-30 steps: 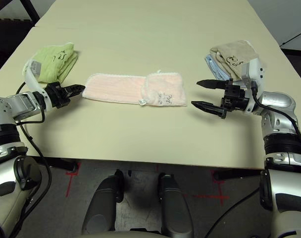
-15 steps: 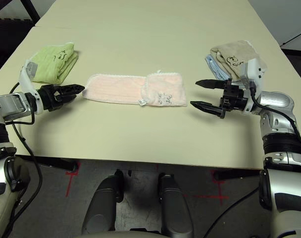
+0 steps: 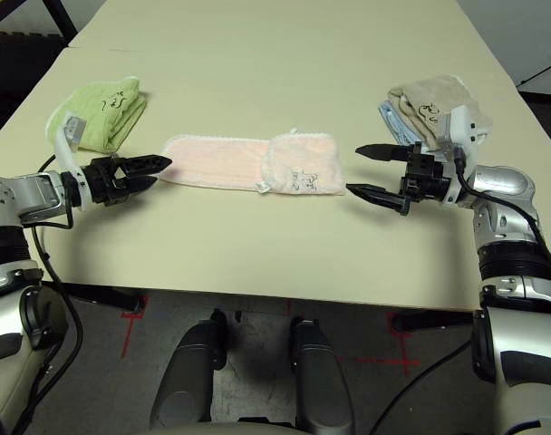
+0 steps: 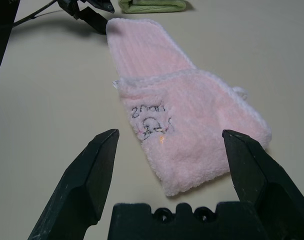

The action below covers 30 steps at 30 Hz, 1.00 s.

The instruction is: Fold the towel and set it aside.

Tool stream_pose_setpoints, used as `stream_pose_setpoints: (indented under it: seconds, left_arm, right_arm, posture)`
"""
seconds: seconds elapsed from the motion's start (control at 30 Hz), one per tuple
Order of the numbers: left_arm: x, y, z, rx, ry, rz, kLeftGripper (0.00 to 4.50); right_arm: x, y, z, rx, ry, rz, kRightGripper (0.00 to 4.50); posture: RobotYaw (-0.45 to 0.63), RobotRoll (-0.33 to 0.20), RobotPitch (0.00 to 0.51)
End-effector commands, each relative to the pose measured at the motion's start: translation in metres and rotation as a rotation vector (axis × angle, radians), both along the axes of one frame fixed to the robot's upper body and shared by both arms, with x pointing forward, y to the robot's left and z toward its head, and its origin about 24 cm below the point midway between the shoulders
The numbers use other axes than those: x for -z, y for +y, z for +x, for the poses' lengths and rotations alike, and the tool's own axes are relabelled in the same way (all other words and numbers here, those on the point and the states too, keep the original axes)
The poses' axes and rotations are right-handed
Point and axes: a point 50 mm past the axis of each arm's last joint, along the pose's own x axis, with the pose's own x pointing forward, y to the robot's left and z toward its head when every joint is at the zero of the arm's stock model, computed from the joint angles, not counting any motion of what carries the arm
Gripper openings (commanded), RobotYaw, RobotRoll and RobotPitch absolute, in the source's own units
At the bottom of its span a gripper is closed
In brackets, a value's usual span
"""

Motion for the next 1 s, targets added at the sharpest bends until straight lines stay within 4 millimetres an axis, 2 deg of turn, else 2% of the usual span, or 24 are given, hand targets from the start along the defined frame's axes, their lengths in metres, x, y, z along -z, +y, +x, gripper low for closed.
stream_pose_setpoints:
  seconds: [0.03,0.3,0.4,0.5,0.57,0.67,0.73,1.0]
  left_arm:
    - [0.010,-0.004,0.002,-0.002,0.050,-0.002,4.49]
    - [0.010,-0.003,0.006,-0.012,0.048,-0.012,4.49]
    - [0.010,-0.002,0.007,-0.013,0.048,-0.016,3.93]
    - [0.010,-0.002,0.007,-0.009,0.047,-0.022,2.91]
    - [0.010,-0.001,0.007,-0.008,0.046,-0.023,2.00]
    - [0.010,0.000,0.006,-0.010,0.044,-0.024,1.00]
    - [0.010,0.001,0.006,-0.013,0.042,-0.022,0.09]
    - [0.003,0.015,0.000,-0.036,0.032,0.009,0.03]
  right_arm:
    - [0.000,-0.003,-0.001,0.005,0.001,-0.015,4.50]
    - [0.001,-0.003,-0.001,0.008,0.001,-0.015,4.50]
    - [0.001,-0.003,-0.001,0.008,0.000,-0.015,4.50]
    - [0.001,-0.002,-0.001,0.009,0.000,-0.015,4.50]
    - [0.001,-0.002,0.000,0.009,0.000,-0.015,4.50]
    - [0.001,-0.002,0.000,0.009,0.000,-0.015,4.50]
    - [0.001,-0.002,0.000,0.009,0.000,-0.015,4.50]
    - [0.002,0.000,0.000,0.006,0.002,-0.012,4.50]
  posture:
    - [0.02,0.000,0.193]
    - [0.02,0.000,0.195]
    - [0.02,0.000,0.195]
    - [0.02,0.000,0.193]
    - [0.02,0.000,0.193]
    - [0.02,0.000,0.193]
    - [0.02,0.000,0.192]
    - [0.03,0.000,0.186]
